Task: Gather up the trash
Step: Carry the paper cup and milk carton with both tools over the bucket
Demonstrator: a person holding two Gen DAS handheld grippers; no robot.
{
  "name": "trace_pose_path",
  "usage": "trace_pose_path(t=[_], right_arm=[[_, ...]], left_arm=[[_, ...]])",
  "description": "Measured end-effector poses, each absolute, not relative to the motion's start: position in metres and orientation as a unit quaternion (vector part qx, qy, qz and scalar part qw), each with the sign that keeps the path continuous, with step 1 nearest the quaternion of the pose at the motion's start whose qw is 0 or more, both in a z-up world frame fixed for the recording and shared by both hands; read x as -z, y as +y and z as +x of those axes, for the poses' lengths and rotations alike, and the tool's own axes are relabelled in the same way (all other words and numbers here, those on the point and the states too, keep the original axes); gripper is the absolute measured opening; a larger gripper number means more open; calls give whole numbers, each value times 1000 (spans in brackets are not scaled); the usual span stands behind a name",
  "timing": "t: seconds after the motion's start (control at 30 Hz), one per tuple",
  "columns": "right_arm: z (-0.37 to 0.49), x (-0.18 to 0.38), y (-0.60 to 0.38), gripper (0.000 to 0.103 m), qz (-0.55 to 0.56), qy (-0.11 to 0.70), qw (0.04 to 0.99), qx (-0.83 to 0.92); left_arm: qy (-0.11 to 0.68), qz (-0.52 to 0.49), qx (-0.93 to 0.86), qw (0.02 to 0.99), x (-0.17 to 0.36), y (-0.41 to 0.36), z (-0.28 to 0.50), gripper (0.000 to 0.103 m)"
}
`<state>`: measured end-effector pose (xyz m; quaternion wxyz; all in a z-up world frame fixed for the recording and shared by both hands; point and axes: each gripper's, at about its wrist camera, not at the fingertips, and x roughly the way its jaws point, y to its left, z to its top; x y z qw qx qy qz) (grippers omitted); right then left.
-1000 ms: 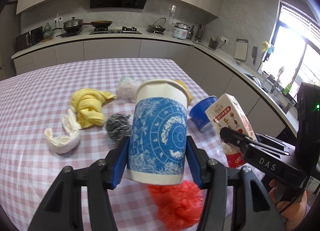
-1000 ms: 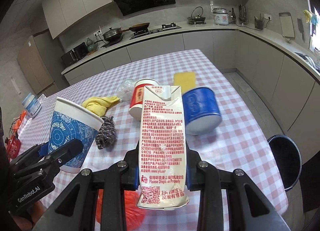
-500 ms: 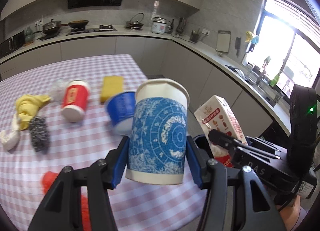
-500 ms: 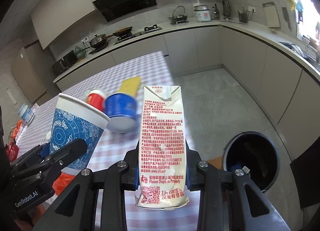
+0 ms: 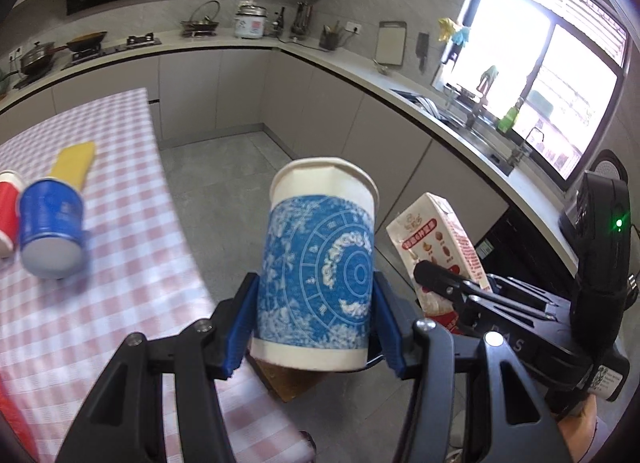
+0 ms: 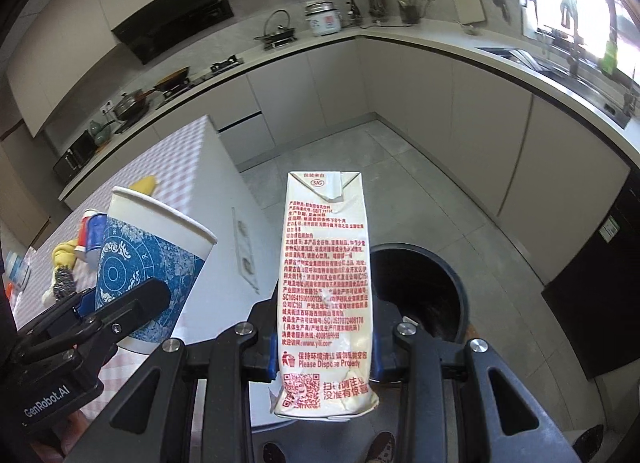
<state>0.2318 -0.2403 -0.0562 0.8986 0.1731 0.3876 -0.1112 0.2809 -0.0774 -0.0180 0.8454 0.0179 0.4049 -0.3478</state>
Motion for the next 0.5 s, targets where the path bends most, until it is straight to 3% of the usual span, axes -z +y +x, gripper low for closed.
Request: trace_pose_path(t=[0.5], right_arm=[[218, 99, -305, 35, 189, 421, 877, 132]], left_arm=[[448, 52, 338, 826, 60, -140, 274, 56]])
